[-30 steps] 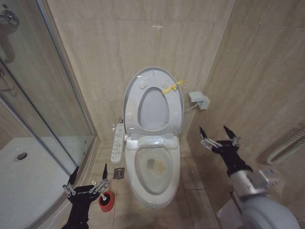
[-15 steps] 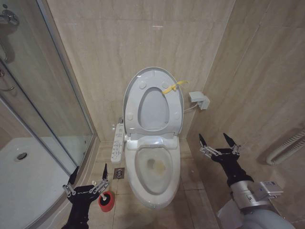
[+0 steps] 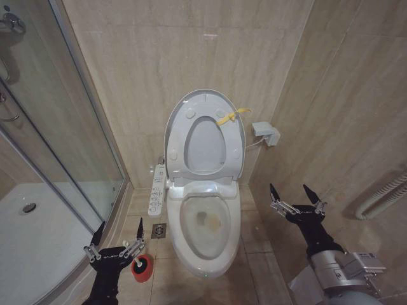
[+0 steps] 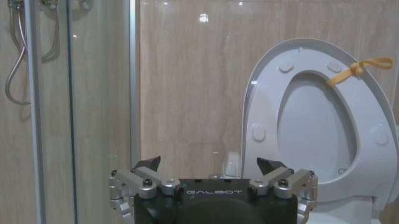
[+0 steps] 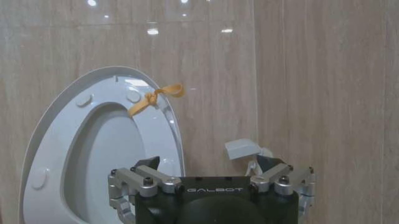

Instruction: Open the toilet lid, clean the toilet bowl with a toilet brush, close the toilet lid, and flush.

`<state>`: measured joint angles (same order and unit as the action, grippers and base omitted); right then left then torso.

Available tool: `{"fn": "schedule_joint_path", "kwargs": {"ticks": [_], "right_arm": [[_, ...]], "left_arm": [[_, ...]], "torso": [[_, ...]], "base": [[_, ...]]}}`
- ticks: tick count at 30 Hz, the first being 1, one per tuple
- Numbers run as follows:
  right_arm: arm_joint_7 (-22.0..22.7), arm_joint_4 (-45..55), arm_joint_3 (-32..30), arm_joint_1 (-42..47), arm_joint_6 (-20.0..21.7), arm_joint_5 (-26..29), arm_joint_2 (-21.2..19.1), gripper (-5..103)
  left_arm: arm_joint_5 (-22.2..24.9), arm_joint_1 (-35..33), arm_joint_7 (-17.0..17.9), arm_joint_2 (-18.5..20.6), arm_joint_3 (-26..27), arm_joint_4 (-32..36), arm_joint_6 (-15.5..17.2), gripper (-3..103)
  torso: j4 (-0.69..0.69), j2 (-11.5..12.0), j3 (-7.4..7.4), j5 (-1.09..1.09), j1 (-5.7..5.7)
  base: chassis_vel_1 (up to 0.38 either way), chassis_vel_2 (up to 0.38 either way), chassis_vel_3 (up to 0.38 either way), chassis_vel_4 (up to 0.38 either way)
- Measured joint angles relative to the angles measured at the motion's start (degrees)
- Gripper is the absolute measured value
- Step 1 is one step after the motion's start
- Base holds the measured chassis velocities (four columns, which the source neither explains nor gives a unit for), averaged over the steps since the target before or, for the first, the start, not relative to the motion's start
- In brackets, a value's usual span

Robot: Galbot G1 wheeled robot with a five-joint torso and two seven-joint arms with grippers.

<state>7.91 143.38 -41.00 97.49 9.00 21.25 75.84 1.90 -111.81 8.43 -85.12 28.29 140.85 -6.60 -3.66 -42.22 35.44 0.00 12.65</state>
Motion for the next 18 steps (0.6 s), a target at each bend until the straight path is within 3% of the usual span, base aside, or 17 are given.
{"fn": "schedule_joint_path", "kwargs": {"ticks": [18], "right_arm": [[-0.96, -0.10, 0.92, 2.38, 0.04, -2.46, 1.81, 100]], "left_arm": [[0.00, 0.00, 0.00, 0.00, 0.00, 0.00, 0.00, 100]], "torso": [[0.00, 0.00, 0.00, 0.00, 0.00]], "base": [[0.000, 0.000, 0.000, 0.000]]}}
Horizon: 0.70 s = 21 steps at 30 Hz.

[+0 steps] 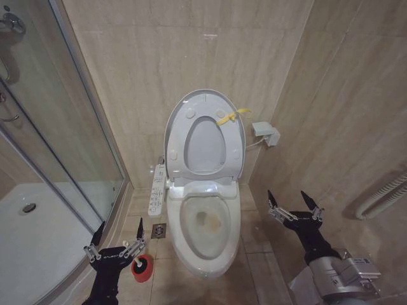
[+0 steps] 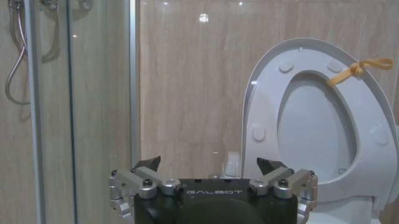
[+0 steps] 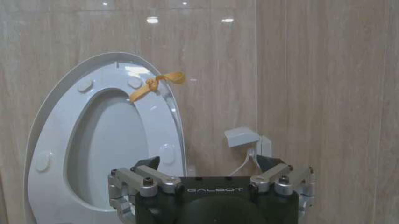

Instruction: Open the toilet lid, clean the toilet bowl with a toilet brush, close the toilet lid, and flush.

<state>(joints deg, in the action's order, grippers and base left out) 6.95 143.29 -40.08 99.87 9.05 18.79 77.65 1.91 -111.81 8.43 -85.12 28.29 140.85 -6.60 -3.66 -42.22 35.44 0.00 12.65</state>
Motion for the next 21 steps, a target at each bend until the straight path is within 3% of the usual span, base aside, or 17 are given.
{"fn": "schedule_joint_path", "kwargs": {"ticks": [21], "right_arm": [[-0.54, -0.05, 0.32, 1.10, 0.06, -0.89, 1.46, 100]], "left_arm": [[0.00, 0.00, 0.00, 0.00, 0.00, 0.00, 0.00, 100]], "torso": [[0.00, 0.00, 0.00, 0.00, 0.00]], "base": [[0.000, 0.000, 0.000, 0.000]]}}
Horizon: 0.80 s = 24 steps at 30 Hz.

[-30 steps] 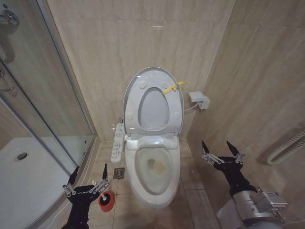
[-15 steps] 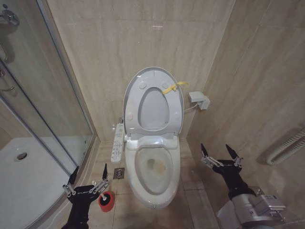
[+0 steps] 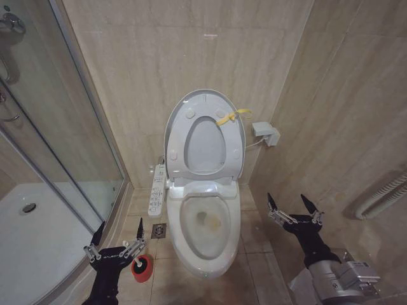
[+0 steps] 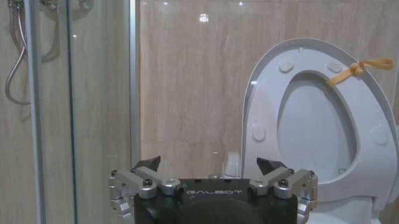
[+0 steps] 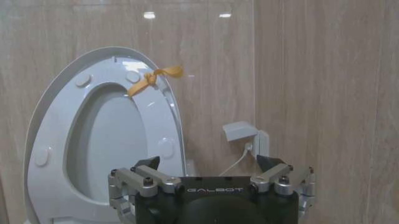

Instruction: Open the toilet lid, clean the toilet bowl with a toilet brush, close the toilet lid, and flush.

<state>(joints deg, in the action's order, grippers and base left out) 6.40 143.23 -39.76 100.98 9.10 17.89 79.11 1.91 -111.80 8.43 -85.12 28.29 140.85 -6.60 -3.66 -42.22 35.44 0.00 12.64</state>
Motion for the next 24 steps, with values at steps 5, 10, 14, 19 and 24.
{"fn": "schedule_joint_path", "kwargs": {"ticks": [5, 10, 14, 19, 24], "right_arm": [[-0.01, 0.00, 0.00, -0.33, 0.41, 0.00, -0.15, 100], [-0.02, 0.00, -0.01, -0.37, 0.44, 0.00, -0.16, 100], [-0.02, 0.00, -0.02, -0.38, 0.46, 0.00, -0.18, 100], [-0.02, 0.00, -0.02, -0.40, 0.48, 0.00, -0.18, 100], [-0.02, 0.00, -0.02, -0.40, 0.49, 0.00, -0.19, 100]], "left_arm": [[0.00, 0.00, 0.00, 0.00, 0.00, 0.00, 0.00, 100], [0.00, 0.00, 0.00, 0.00, 0.00, 0.00, 0.00, 100], [0.00, -0.01, 0.00, 0.00, 0.00, 0.00, 0.00, 100], [0.00, 0.00, 0.00, 0.00, 0.00, 0.00, 0.00, 100], [0.00, 0.00, 0.00, 0.00, 0.00, 0.00, 0.00, 100]], "torso": [[0.00, 0.00, 0.00, 0.00, 0.00], [0.00, 0.00, 0.00, -0.01, 0.00], [0.00, 0.00, 0.00, -0.01, 0.00], [0.00, 0.00, 0.00, -0.01, 0.00], [0.00, 0.00, 0.00, 0.00, 0.00]], "base": [[0.000, 0.000, 0.000, 0.000], [0.000, 0.000, 0.000, 0.000], [0.000, 0.000, 0.000, 0.000], [0.000, 0.000, 0.000, 0.000], [0.000, 0.000, 0.000, 0.000]]}}
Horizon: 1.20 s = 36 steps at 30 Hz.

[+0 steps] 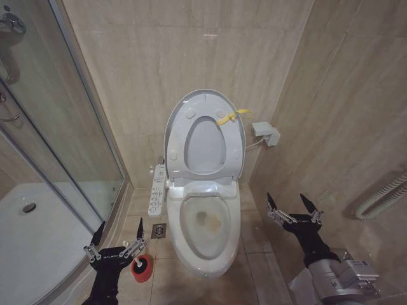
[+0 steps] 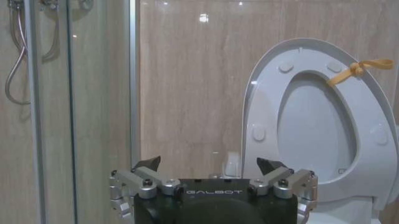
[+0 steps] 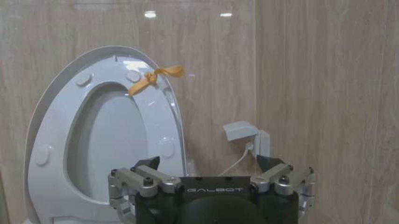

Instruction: Open the toilet lid, clean the toilet bowl with a toilet brush, close the toilet lid, and flush.

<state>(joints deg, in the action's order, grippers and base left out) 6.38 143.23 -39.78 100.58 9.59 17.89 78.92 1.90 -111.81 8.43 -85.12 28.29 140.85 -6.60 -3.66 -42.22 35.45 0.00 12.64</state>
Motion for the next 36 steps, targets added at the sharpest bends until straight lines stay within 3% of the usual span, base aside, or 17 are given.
{"fn": "schedule_joint_path", "kwargs": {"ticks": [36], "right_arm": [[0.01, 0.00, 0.00, 0.00, -0.01, 0.02, -0.01, 100]], "left_arm": [[0.00, 0.00, 0.00, 0.00, 0.00, 0.00, 0.00, 100]], "torso": [[0.00, 0.00, 0.00, 0.00, 0.00]], "base": [[0.000, 0.000, 0.000, 0.000]]}}
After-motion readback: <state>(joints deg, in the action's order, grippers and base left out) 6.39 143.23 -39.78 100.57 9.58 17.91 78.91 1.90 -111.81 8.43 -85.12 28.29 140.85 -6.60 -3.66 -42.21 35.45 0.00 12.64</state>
